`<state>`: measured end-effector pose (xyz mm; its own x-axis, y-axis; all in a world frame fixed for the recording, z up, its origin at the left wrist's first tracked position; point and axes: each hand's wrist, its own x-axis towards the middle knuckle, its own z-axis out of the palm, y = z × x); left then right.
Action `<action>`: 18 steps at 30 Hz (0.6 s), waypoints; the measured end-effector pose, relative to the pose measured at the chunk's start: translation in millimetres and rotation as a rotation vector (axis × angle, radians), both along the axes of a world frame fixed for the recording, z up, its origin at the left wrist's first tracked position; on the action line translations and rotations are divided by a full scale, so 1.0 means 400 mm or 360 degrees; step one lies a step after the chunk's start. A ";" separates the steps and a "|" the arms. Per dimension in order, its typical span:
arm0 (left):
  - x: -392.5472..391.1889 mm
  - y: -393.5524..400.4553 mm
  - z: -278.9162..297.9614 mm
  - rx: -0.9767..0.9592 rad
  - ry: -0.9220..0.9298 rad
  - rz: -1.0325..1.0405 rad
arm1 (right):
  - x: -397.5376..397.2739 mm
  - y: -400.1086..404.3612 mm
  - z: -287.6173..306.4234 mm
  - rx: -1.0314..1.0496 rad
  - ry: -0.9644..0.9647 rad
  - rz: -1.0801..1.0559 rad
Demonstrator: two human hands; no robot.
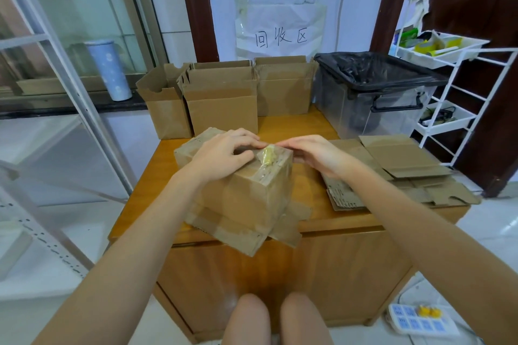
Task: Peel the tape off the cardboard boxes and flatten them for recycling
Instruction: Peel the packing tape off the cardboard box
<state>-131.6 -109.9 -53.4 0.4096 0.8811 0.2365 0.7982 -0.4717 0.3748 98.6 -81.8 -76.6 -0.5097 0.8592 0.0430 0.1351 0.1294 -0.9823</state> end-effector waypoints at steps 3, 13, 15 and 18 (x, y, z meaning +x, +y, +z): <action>0.003 -0.001 -0.002 0.0004 -0.0012 0.0011 | 0.007 -0.012 -0.016 0.0124 0.0021 -0.0090; 0.004 -0.007 -0.002 -0.0001 -0.0039 0.0023 | -0.004 -0.017 -0.030 0.0173 0.0113 -0.0200; 0.005 -0.008 -0.002 0.0000 -0.0031 0.0028 | -0.009 -0.018 -0.028 0.0191 0.0120 -0.0219; 0.006 -0.009 0.000 0.0001 -0.0031 0.0027 | -0.013 -0.018 -0.014 0.0256 0.0011 -0.0231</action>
